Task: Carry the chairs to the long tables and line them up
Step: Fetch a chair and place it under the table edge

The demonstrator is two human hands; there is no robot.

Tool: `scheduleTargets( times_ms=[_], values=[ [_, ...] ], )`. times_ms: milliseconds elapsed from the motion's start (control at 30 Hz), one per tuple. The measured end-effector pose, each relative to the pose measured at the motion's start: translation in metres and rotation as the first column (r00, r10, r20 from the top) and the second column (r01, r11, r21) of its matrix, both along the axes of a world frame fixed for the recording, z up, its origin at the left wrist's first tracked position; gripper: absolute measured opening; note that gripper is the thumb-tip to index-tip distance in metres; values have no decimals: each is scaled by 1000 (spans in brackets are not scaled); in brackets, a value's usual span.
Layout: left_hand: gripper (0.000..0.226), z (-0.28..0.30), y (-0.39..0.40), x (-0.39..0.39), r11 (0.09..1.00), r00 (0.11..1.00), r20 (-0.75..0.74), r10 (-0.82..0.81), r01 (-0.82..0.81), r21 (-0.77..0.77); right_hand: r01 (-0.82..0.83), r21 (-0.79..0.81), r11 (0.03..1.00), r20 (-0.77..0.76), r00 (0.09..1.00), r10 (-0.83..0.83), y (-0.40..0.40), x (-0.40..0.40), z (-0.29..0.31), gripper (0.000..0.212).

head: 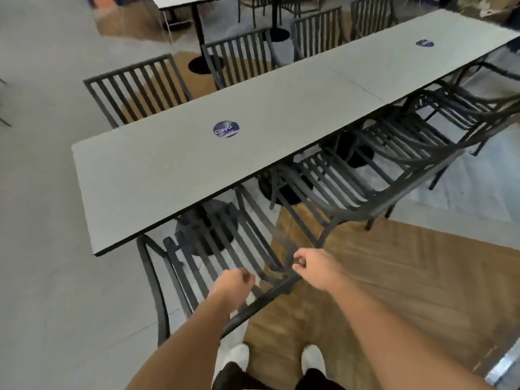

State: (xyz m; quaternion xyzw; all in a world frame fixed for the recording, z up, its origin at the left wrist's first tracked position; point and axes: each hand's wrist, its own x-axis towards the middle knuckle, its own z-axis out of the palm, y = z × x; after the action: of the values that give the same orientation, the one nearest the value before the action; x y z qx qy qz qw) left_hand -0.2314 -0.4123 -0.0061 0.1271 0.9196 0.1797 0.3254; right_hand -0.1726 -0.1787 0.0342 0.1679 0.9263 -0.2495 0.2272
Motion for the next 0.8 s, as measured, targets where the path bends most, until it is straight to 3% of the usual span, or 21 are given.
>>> scheduleTargets(
  times_ms=[133,267,400,533,700,800],
  values=[
    [34,0,0,29,986,986,21,165,-166,37,-194,25,981,14,981,194,16,-12,-1,38],
    [41,-4,-14,60,955,954,87,286,-291,53,-350,37,936,58,936,348,11,-18,-8,54],
    [74,-13,-39,76,954,947,118,299,-301,-6,-417,-3,909,158,897,413,-2,-25,-26,74],
    [77,-27,-73,83,954,942,151,299,-289,-85,-474,11,880,281,846,452,-19,-27,-46,83],
    [50,-43,-105,96,941,955,92,283,-258,-221,-649,124,751,358,735,576,-43,-29,-65,63],
    [53,-50,-119,100,898,950,34,309,-280,-340,-680,230,697,359,725,589,-54,-30,-70,37]
  ],
)
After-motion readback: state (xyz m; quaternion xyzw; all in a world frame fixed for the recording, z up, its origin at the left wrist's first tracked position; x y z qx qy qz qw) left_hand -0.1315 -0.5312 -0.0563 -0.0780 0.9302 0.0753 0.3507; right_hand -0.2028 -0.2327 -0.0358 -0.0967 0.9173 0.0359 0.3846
